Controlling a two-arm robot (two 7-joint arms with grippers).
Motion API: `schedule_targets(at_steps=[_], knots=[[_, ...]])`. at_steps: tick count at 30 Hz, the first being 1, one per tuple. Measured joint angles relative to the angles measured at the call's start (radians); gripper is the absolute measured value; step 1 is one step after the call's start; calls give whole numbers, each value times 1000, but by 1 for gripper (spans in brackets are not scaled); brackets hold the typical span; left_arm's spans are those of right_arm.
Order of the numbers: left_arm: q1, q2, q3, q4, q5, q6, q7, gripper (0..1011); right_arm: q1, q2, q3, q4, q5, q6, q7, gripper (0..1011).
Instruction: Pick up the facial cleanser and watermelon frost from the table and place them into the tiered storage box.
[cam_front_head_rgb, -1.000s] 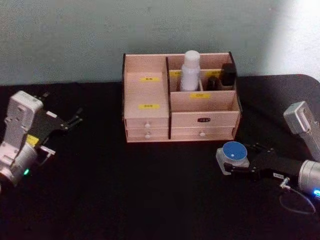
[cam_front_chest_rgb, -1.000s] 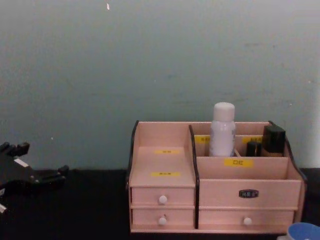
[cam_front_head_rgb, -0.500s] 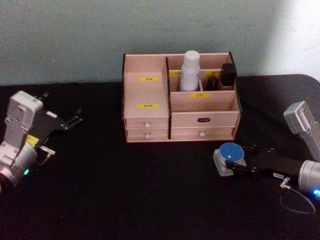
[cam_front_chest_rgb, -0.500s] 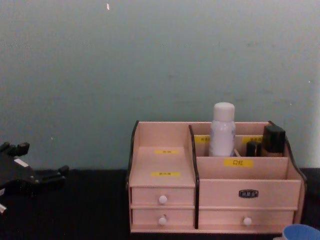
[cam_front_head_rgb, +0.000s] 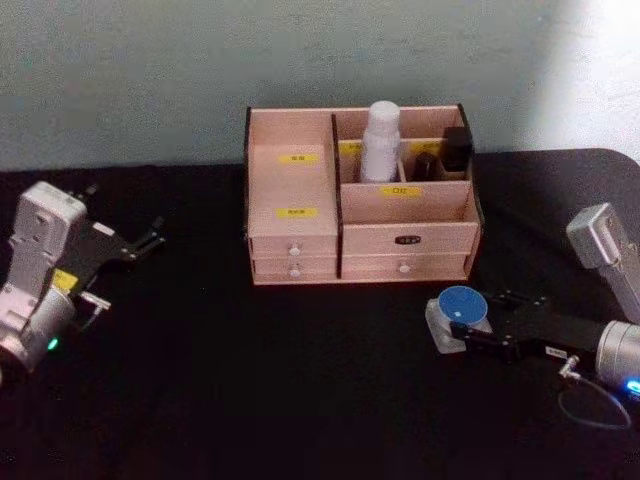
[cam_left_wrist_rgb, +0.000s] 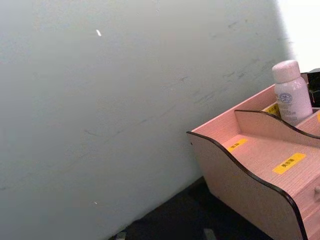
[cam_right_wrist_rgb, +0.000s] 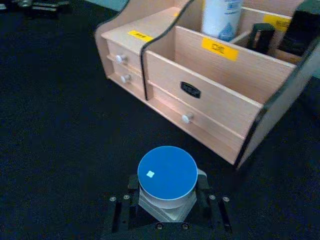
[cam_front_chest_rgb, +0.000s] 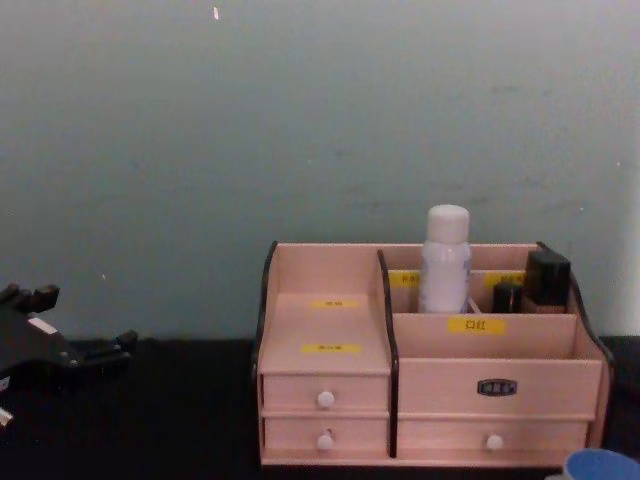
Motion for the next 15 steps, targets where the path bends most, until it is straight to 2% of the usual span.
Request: schedule_targets(at_steps=[8,15], knots=[[0,0,0,0,0,0,0,1001,15,8,-14,-11,-8,-30,42,689],[0,0,0,0,0,0,0,1001,56,-2,-30,-12,1,-50,83,689]])
